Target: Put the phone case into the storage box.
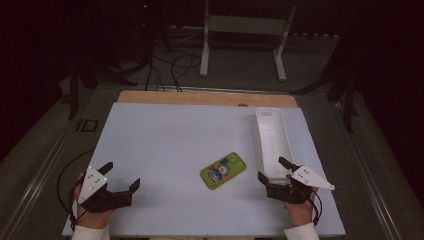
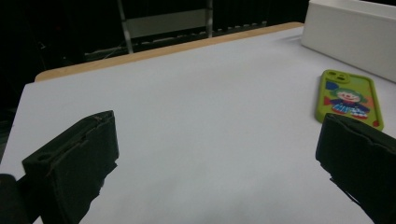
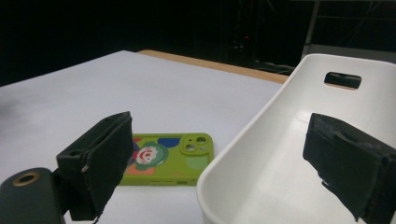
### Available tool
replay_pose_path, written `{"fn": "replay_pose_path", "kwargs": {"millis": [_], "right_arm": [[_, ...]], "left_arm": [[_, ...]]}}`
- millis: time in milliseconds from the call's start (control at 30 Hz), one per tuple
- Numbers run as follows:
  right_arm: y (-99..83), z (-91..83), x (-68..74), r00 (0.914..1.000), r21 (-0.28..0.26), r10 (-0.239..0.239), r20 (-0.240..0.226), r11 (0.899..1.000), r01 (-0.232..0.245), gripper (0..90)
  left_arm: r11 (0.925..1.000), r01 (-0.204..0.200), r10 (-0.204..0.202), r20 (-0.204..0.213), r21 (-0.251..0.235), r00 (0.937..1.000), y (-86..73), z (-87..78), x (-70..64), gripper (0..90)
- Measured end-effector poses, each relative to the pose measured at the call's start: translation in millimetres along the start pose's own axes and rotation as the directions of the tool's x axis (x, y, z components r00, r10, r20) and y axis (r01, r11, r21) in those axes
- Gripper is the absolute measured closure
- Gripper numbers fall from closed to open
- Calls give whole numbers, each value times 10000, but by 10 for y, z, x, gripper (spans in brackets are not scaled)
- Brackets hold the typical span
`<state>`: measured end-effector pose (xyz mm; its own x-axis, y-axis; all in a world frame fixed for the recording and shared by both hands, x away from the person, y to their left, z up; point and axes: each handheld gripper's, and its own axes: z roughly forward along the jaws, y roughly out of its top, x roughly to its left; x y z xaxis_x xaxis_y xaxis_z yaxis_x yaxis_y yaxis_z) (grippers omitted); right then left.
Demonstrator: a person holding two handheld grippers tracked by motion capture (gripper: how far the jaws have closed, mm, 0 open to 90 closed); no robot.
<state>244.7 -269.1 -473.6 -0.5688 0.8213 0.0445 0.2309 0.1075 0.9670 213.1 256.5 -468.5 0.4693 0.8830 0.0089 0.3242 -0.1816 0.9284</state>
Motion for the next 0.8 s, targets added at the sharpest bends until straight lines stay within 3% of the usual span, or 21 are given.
{"fn": "replay_pose_path", "kwargs": {"millis": [233, 567, 800], "right_arm": [[-10, -11, 77, 9998, -48, -206, 14, 9998, 206, 86], [-53, 6, 22, 9999, 91, -71, 123, 9999, 70, 86], [-55, 10, 25, 9998, 179, -106, 150, 9998, 103, 85]], "left_arm": [[10000, 30, -30, -25, 11, 10000, -91, -20, 38, 0], [9996, -40, 41, -12, 281, 10000, -66, 11, 3, 0], [9985, -222, 198, 472, 509, 9987, 38, 93, -85, 0]]}}
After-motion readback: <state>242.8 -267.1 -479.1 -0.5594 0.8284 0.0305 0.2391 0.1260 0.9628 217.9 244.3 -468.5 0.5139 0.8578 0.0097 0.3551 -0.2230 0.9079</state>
